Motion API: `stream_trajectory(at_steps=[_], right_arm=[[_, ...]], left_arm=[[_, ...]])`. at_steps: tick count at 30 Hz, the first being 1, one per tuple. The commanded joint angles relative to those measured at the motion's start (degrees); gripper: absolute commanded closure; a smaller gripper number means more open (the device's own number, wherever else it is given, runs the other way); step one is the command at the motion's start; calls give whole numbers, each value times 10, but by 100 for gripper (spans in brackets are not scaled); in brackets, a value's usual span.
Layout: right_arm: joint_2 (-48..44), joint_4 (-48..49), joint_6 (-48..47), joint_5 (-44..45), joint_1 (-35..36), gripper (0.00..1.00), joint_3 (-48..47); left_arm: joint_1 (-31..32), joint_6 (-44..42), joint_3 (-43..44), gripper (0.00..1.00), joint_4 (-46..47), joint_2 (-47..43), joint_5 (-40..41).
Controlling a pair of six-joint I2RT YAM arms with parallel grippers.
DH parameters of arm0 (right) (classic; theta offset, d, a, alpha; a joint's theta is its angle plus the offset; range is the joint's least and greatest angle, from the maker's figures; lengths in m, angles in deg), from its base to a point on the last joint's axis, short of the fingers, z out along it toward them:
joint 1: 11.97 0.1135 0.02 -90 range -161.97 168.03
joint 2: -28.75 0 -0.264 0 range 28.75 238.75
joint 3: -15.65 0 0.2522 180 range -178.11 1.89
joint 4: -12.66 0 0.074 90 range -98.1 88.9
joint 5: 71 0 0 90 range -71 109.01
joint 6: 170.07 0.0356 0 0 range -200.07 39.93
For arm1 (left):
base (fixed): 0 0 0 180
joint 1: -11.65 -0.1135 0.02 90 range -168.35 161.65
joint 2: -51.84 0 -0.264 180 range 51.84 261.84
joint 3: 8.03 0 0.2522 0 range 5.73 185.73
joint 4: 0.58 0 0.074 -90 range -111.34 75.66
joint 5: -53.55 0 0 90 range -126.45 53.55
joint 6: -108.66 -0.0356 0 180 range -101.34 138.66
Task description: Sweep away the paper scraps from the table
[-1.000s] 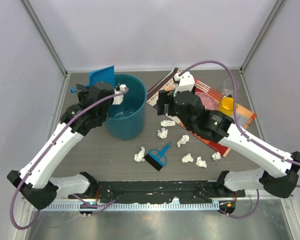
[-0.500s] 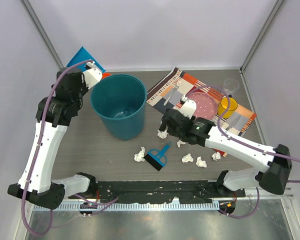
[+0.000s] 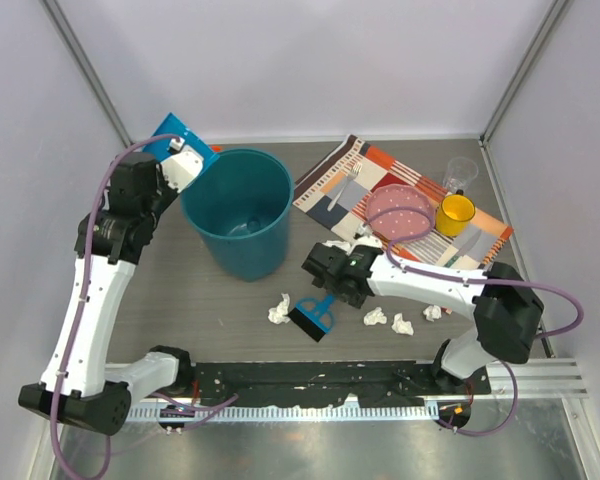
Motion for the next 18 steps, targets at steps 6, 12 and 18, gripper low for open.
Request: stream_trajectory(at_steps=[6,12,18], right_arm=[[98,-115,292,73,25,24,-86],[146,-92,279,41,17,32,-79],[126,-68,265,33,8,35,-37]], left_arm=[[-22,14,10,100,35,6,-68],[-33,8,11,100,38,10,-77],[-40,8,12,100,34,16,-89]])
